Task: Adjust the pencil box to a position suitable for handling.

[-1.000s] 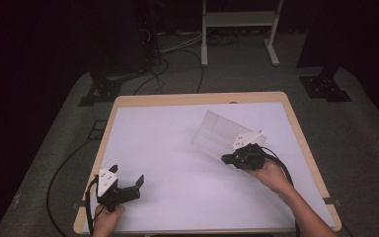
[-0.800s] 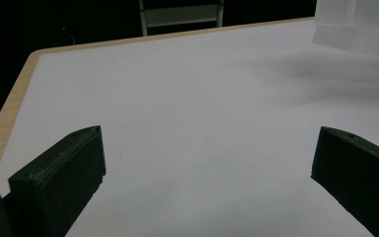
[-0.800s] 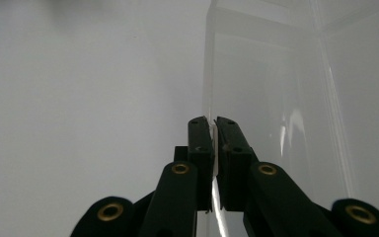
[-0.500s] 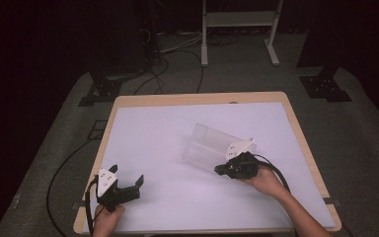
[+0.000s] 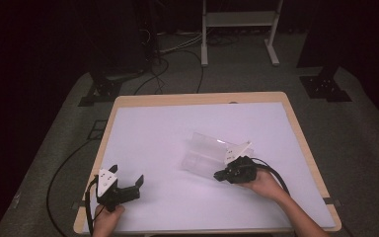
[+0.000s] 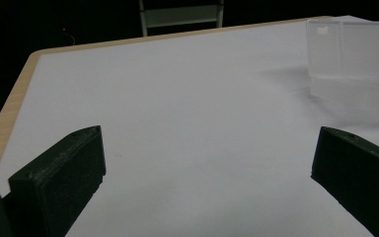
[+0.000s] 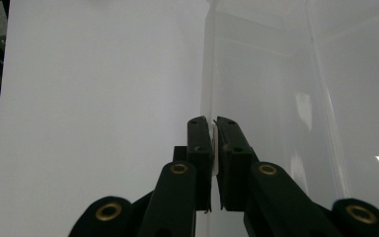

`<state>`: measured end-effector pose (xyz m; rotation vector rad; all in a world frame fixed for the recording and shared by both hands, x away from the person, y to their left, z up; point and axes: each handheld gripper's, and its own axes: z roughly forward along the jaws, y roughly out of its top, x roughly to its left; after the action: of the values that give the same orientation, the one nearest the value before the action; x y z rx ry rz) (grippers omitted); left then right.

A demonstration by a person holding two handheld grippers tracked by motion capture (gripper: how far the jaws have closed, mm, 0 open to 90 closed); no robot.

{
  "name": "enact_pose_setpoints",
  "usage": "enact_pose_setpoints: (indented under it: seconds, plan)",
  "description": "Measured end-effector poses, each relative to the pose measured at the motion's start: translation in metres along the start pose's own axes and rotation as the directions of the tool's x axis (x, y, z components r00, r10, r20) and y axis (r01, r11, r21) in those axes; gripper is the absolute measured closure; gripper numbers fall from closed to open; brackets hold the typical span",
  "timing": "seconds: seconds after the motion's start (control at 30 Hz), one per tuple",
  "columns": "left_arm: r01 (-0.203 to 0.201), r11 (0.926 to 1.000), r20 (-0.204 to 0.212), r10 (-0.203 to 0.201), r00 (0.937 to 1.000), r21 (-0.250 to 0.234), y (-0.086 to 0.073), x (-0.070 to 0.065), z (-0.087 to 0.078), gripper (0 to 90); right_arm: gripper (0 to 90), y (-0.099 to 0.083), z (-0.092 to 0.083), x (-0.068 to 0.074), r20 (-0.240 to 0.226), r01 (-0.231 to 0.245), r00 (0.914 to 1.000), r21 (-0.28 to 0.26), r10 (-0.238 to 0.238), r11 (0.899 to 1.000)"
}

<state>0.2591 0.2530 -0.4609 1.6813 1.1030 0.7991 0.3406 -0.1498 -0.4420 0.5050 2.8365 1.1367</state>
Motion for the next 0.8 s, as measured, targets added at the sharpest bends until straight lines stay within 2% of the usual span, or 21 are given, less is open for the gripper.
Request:
enact_pose_setpoints:
  seconds: [0.07, 0.6, 0.8]
  plan:
    - [-0.001, 1.0000, -0.001, 0.001, 1.0000, -0.001, -0.0001, -0.0002, 0.0000, 0.0, 85.0, -0.0016, 0.0008, 0.0004, -0.009, -0.024, 0.9997, 0.002, 0.024, 1.000]
    - [-0.003, 1.0000, 0.003, 0.003, 1.0000, 0.000, 0.0001, 0.0000, 0.0004, 0.0, 84.5, -0.0080, 0.0043, -0.0022, -0.047, -0.070, 0.9965, -0.004, 0.069, 0.998]
    - [0.007, 1.0000, 0.006, -0.007, 1.0000, -0.002, 0.0000, 0.0011, 0.0007, 0.0, 80.4, -0.0095, 0.0041, -0.0036, -0.060, -0.086, 0.9945, -0.003, 0.086, 0.996]
